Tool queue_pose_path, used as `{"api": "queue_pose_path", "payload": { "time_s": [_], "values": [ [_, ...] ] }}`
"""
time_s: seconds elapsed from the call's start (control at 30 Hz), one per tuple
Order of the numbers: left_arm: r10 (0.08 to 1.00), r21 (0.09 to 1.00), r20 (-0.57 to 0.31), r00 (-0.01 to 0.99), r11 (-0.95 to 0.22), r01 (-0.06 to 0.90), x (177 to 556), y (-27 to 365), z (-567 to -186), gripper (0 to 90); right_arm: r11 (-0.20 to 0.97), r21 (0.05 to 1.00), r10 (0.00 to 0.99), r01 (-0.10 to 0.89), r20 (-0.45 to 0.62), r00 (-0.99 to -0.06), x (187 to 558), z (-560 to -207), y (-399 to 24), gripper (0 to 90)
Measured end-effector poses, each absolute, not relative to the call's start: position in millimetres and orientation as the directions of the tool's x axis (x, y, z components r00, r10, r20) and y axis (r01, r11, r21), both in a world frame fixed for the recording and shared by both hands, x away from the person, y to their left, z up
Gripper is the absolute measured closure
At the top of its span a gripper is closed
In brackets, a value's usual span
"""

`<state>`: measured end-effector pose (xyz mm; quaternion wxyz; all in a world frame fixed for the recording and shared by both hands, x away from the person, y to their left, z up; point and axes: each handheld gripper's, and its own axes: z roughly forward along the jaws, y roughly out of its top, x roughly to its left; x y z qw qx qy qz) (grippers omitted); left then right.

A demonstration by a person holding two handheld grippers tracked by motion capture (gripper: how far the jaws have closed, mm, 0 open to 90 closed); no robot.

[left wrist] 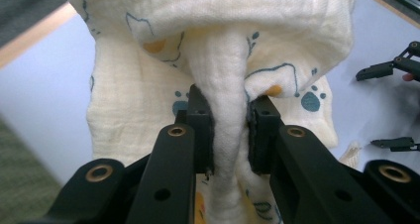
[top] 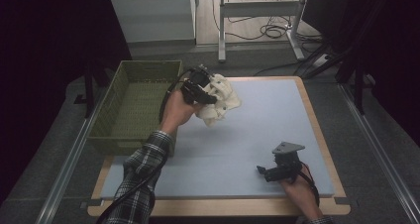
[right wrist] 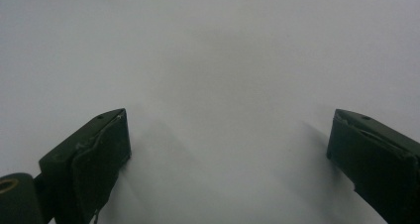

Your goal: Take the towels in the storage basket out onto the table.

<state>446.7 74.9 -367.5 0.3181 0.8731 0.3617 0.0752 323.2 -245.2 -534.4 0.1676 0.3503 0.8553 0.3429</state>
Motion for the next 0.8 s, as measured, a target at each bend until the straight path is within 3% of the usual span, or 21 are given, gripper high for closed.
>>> {"api": "queue_pose_path", "payload": {
  "time_s": [0.3,0.67,0.73,0.8],
  "values": [
    [0.65,0.588,-0.12,0.75,-0.563,0.582,455,25,-411,76.9,0.521,0.705,0.713,0.481,-0.05,-0.699,323,-534,-245,3.4],
    [0.661,0.578,-0.109,0.742,-0.565,0.589,466,-11,-459,76.0,0.52,0.705,0.714,0.483,-0.047,-0.699,323,-534,-245,3.5],
    [0.661,0.575,-0.115,0.742,-0.565,0.592,467,-13,-465,72.2,0.52,0.705,0.713,0.483,-0.048,-0.699,323,-534,-245,3.5],
    [0.659,0.568,-0.116,0.743,-0.57,0.594,468,-17,-474,62.7,0.52,0.705,0.714,0.483,-0.047,-0.699,323,-534,-245,3.5]
  ]
}}
